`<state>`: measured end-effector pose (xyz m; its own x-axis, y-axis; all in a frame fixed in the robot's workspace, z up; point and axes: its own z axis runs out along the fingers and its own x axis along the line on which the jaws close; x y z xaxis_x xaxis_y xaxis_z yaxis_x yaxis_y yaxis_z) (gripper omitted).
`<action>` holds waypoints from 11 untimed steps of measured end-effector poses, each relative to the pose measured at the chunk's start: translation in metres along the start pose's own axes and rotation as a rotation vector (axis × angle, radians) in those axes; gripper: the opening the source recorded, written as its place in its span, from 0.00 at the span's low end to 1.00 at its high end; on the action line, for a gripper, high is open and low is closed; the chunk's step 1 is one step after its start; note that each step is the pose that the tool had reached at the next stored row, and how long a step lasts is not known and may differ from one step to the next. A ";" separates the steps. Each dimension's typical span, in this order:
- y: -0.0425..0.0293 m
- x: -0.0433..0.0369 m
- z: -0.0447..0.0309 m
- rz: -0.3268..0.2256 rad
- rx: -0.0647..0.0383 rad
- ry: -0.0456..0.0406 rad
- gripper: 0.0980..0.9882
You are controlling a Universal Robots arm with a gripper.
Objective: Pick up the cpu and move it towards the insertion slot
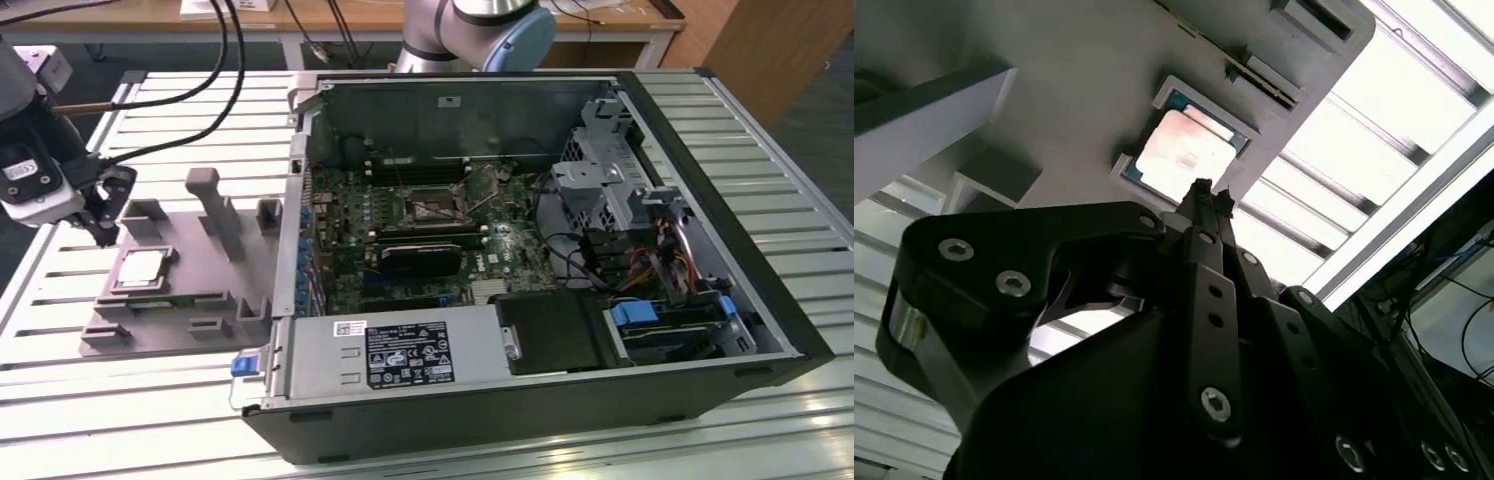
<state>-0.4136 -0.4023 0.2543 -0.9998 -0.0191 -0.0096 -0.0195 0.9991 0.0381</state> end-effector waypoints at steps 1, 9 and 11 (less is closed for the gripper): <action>-0.0001 0.0000 0.0017 0.000 0.000 0.0001 0.00; -0.0004 0.0002 0.0160 0.000 0.000 0.0001 0.00; -0.0005 0.0001 0.0181 0.000 0.000 0.0000 0.00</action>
<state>-0.4136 -0.4021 0.2362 -0.9998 -0.0191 -0.0096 -0.0195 0.9991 0.0381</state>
